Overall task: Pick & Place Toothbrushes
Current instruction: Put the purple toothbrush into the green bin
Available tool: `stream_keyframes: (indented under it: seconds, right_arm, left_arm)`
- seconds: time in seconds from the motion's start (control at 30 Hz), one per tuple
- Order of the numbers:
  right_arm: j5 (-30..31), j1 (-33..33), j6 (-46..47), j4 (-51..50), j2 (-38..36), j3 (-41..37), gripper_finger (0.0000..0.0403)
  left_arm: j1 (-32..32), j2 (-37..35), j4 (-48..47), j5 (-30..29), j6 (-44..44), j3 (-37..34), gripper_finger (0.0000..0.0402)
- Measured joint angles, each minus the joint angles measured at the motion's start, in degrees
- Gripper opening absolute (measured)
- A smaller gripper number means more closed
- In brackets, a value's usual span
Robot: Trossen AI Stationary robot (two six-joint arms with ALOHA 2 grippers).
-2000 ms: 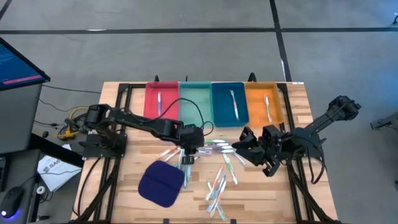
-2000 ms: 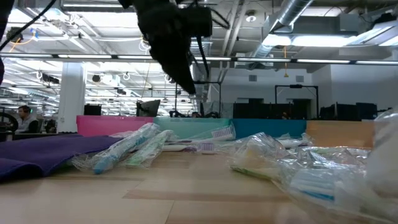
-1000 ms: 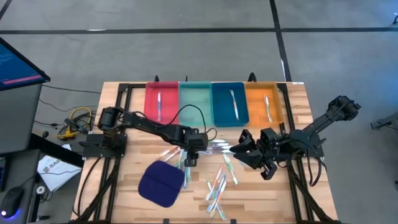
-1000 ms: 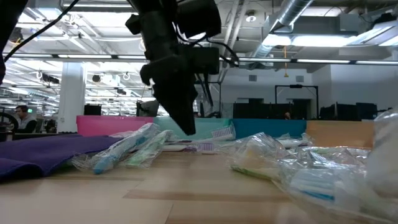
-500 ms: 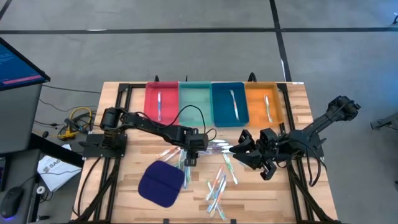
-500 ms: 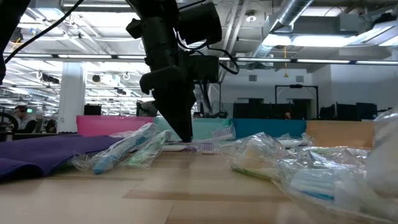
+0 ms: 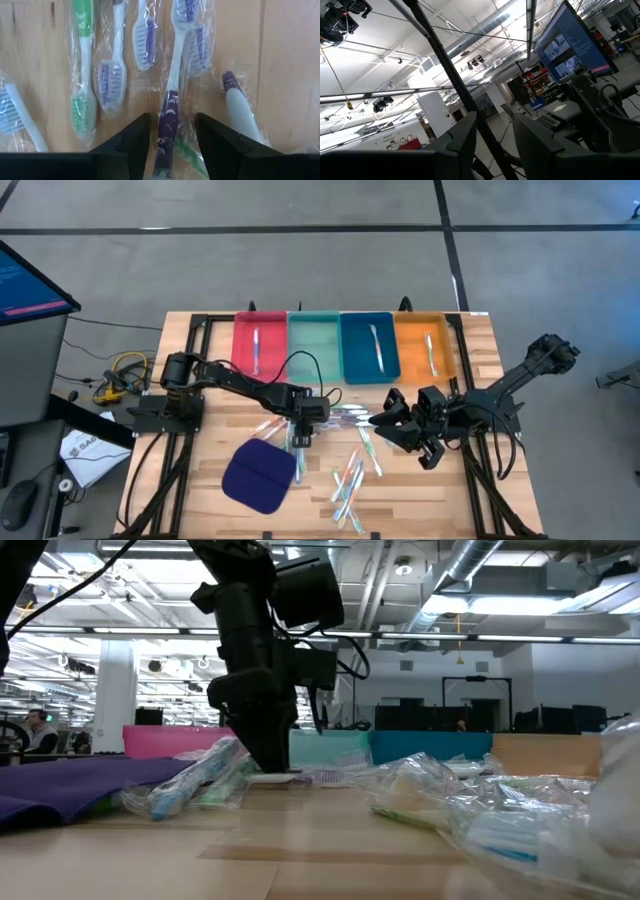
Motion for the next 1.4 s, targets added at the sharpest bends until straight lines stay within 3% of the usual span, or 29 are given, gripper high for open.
stream_keyframes:
  seconds: [0.27,0.67,1.0,1.4]
  right_arm:
    - [0.0,0.0,0.0,0.0,0.0,0.0,0.0124]
    - [0.0,0.0,0.0,0.0,0.0,0.0,0.0124]
    - [0.0,0.0,0.0,0.0,0.0,0.0,0.0124]
    - [0.0,0.0,0.0,0.0,0.0,0.0,0.0124]
  left_arm:
    - [0.7,0.0,0.9,0.0,-0.2,0.0,0.0136]
    - [2.9,0.0,1.0,1.9,-3.1,0.0,0.0037]
    - [2.9,-0.4,1.1,4.7,-7.9,0.0,0.0053]
    - [5.0,-8.6,3.9,4.6,-11.4,0.0,0.0041]
